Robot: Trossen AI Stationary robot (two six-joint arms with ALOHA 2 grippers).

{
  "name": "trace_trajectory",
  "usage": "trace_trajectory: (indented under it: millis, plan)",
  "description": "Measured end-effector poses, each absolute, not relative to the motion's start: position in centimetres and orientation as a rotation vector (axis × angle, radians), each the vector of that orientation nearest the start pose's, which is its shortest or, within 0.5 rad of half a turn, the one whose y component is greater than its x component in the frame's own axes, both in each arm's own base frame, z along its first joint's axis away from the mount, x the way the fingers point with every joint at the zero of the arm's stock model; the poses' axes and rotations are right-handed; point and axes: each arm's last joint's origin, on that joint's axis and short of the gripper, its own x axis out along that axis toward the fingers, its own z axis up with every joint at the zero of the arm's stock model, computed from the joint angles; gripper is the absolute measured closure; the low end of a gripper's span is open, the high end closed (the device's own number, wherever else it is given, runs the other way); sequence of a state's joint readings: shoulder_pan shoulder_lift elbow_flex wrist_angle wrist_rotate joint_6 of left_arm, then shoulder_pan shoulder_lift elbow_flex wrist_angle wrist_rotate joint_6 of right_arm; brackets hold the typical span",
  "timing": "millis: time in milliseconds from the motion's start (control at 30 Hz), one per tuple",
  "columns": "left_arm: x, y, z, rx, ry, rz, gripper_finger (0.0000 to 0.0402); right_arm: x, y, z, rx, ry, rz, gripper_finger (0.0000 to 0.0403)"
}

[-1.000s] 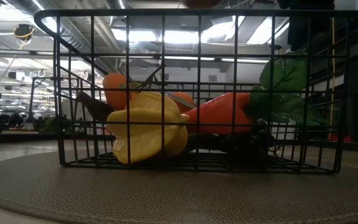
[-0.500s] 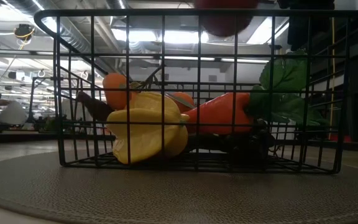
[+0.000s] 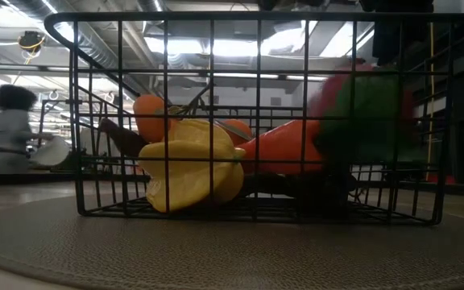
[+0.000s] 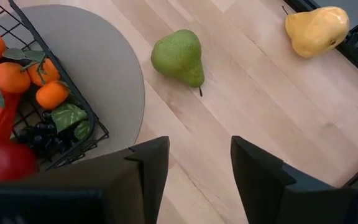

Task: Build produce basket
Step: Put the yellow pear into the wire basket

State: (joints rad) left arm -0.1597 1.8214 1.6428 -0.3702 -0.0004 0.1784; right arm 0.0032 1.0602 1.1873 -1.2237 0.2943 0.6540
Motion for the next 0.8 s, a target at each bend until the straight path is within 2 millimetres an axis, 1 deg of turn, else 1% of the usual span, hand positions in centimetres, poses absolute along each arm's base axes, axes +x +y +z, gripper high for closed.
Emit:
trace_trajectory:
  millis: [67, 133, 333, 467, 567, 667, 800]
  plan:
    - [40.9, -6.4, 33.1, 0.166, 0.544, -0.167, 0.0287, 17.0, -0.8, 34.0, 0.435, 0.943, -0.607, 0.0242]
    - [39.8, -5.9, 34.4, 0.118, 0.533, -0.134, 0.0286, 17.2, -1.0, 34.1, 0.456, 0.918, -0.618, 0.0242]
    - [35.2, -4.4, 39.5, 0.114, 0.469, -0.029, 0.0286, 17.9, -1.9, 34.5, 0.451, 0.841, -0.617, 0.0242]
    - [32.1, -3.7, 41.9, 0.143, 0.445, 0.065, 0.0286, 18.6, -3.3, 34.8, 0.468, 0.767, -0.652, 0.0242]
    - [30.0, -3.2, 42.9, 0.187, 0.464, 0.138, 0.0285, 19.3, -4.8, 34.8, 0.478, 0.714, -0.694, 0.0242]
    - [28.4, -2.7, 43.3, 0.229, 0.508, 0.234, 0.0285, 20.2, -6.7, 34.5, 0.478, 0.684, -0.745, 0.0242]
    - [27.0, -1.7, 43.4, 0.271, 0.560, 0.441, 0.0288, 21.9, -9.7, 33.6, 0.525, 0.646, -0.801, 0.0242]
